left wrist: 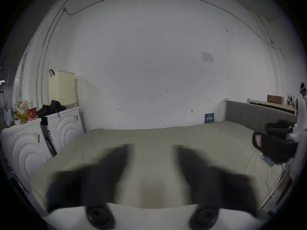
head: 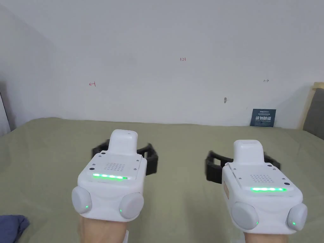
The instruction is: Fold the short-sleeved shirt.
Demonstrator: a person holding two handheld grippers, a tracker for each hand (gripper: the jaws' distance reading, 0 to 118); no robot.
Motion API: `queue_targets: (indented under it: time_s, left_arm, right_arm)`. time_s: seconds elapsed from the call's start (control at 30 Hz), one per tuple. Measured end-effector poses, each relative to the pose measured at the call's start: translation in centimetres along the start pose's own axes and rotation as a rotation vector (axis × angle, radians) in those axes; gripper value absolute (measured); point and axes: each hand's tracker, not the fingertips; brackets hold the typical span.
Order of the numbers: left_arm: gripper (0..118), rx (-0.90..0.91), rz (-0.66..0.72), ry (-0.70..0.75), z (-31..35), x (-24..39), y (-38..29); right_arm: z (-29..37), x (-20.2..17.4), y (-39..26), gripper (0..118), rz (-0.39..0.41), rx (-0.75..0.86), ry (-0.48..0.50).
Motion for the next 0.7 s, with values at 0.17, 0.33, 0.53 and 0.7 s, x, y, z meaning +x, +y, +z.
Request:
queue_targets:
  time_s: [0.17, 0.33, 0.53, 0.7]
  left_arm:
    - [118, 0.026, 0.014, -0.003, 0.5, -0.3, 0.1]
    - [118, 0.034, 0.032, -0.03, 0.8, -0.4, 0.6]
    - [118, -0.091, 0.024, 0.011, 0.6, 0.4, 1.7]
    - [118, -0.104, 0.106, -0.124, 1.4, -0.7, 2.1]
  right_arm:
    - [0.6, 0.2, -0.1, 118, 0.005, 0.038, 0.0]
    - [1.0, 0.1, 0.7, 118, 0.006, 0.051, 0.01]
    - [0.9, 0.1, 0.9, 118, 0.003, 0.036, 0.014]
    - [0.7, 0.1, 1.0, 118, 0.014, 0.028, 0.017]
